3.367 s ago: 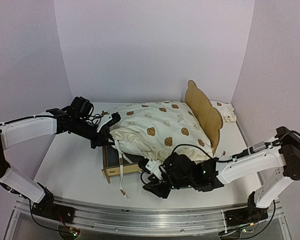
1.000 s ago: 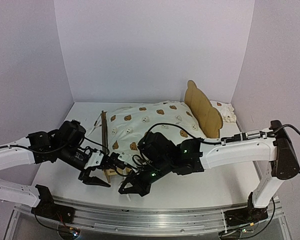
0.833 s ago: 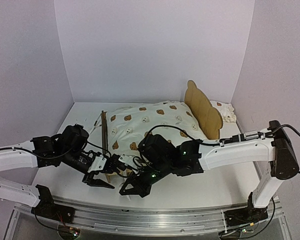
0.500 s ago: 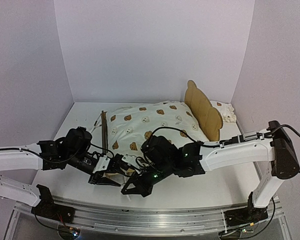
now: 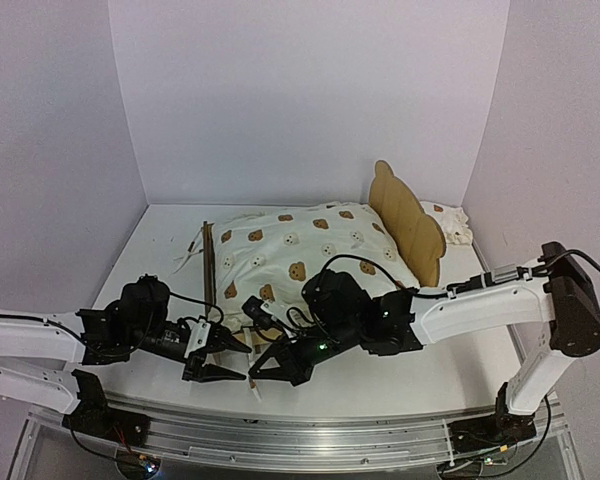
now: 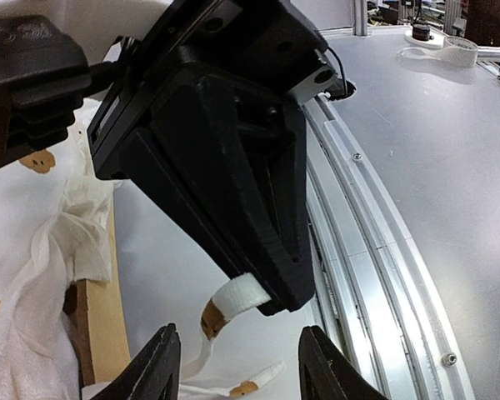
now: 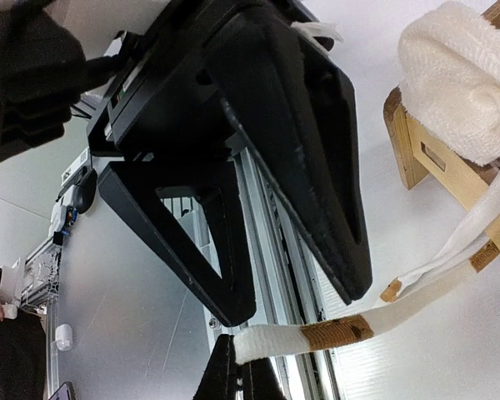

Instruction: Set up the pet bed

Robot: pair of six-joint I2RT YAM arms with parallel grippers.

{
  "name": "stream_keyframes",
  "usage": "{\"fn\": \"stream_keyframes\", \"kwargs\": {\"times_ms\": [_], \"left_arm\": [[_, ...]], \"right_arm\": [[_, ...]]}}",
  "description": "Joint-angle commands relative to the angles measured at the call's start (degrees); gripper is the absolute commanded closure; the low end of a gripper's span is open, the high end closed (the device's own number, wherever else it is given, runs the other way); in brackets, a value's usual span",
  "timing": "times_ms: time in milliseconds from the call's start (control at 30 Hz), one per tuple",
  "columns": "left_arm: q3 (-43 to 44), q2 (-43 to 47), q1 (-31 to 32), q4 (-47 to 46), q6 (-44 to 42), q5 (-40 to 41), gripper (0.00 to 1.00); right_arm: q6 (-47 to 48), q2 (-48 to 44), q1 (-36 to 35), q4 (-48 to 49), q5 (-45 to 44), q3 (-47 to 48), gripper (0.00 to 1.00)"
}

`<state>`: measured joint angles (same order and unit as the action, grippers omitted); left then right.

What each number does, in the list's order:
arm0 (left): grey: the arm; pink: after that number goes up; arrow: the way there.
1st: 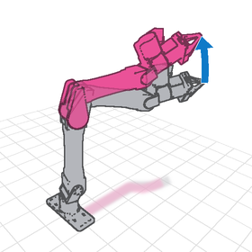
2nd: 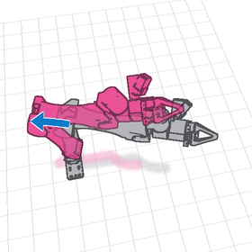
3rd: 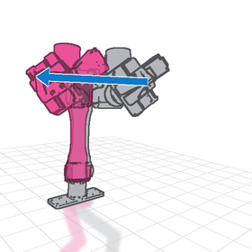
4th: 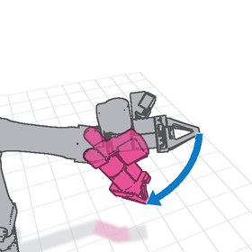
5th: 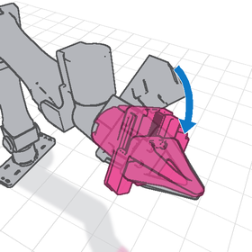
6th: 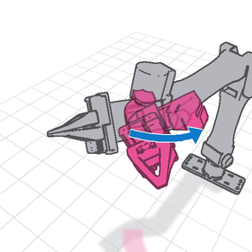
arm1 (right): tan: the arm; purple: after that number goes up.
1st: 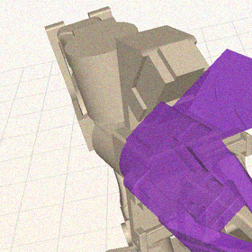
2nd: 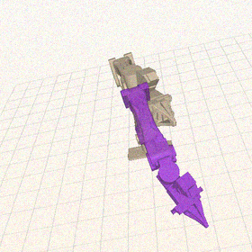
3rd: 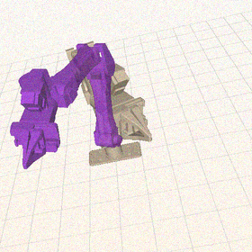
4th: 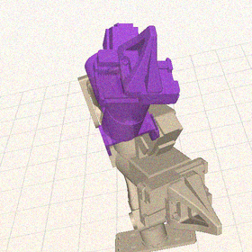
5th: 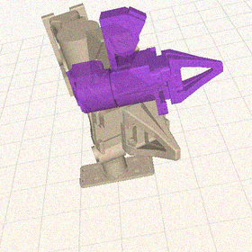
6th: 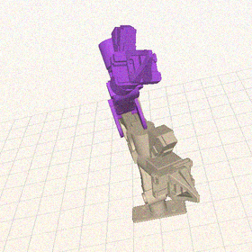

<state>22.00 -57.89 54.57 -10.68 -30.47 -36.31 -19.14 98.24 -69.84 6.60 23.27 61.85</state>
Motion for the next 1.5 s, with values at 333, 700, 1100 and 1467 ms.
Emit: {"fn": "stream_keyframes", "kwargs": {"times_ms": [333, 700, 1100, 1467], "left_arm": [[3.7, -4.8, 0.4, -6.4, -3.7, -1.7, 0.73], [3.6, -4.4, 0.4, -8.6, -2.8, -0.2, 0.81], [5.7, -1.4, 0.4, 2.3, 3.9, 3.3, 1.0], [11.2, -0.5, -2.1, 19.9, 49.3, 10.6, 1.0]], "right_arm": [[-1.7, -0.8, 1.0, 3.0, 4.6, 1.4, 1.0], [-3.0, 0.1, 2.0, 3.3, 6.3, 1.5, 1.0], [-4.1, 1.8, 3.2, 3.4, 7.0, 1.8, 1.0], [-2.5, -3.0, 5.9, -1.3, -2.3, 0.9, 0.61]]}}
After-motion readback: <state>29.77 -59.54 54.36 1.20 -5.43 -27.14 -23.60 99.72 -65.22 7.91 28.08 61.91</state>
